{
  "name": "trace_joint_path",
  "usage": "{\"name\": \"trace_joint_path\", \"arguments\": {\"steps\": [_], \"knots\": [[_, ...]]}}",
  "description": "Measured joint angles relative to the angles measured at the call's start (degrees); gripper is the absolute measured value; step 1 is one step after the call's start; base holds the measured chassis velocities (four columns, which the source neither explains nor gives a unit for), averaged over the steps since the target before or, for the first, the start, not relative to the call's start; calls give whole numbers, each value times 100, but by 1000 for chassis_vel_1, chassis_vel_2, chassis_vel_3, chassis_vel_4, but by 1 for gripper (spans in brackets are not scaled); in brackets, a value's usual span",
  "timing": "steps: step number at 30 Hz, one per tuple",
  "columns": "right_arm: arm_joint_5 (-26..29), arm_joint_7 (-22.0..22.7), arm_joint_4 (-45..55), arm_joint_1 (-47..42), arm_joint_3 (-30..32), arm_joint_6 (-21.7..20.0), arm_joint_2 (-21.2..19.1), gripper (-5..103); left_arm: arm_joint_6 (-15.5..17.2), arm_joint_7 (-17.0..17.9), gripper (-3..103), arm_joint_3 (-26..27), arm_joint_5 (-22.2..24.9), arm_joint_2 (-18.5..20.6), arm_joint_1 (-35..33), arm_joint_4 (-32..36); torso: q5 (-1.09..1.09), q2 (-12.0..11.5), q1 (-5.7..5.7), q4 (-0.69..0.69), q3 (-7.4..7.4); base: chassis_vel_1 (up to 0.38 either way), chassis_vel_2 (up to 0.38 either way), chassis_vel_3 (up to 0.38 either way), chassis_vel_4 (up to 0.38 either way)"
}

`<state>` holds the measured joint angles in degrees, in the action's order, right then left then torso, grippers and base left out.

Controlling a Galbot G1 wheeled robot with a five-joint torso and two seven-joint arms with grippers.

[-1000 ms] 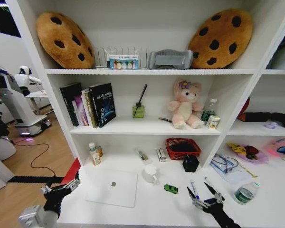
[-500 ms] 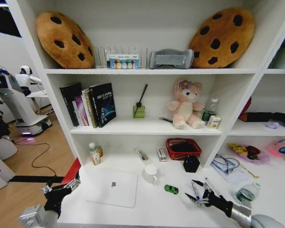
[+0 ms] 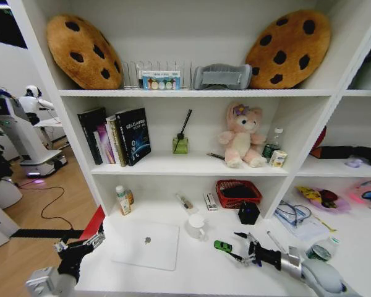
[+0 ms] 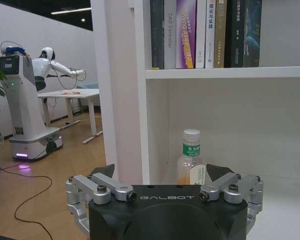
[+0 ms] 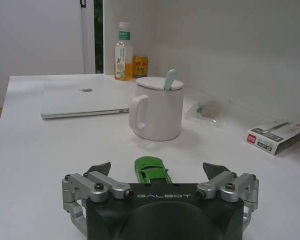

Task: Organize the objects on the table.

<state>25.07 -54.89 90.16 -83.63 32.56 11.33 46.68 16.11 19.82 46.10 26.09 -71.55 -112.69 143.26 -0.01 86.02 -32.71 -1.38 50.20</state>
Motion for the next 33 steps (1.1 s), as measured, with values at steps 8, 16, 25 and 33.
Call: {"name": "trace_joint_path", "arguments": {"steps": [8,16,25,33], "knots": [[-331,226,-278,435,-469,-40,65,100,-2,0,100,0,0,3,0,-1,0,0,0,0,0,0,0,0,0],[-505,420,-434,725,-861,123,125,89,-2,0,100,0,-1,3,0,-1,-2,2,2,0,-2,0,0,0,0],[-527,197,-517,759,-882,194,151,57,-2,-1,100,0,-1,3,0,-1,2,2,2,3,-2,0,0,0,0],[-383,-82,-533,552,-567,278,89,35,-3,-1,100,0,-1,3,0,-1,2,0,1,1,0,0,0,0,0]]}}
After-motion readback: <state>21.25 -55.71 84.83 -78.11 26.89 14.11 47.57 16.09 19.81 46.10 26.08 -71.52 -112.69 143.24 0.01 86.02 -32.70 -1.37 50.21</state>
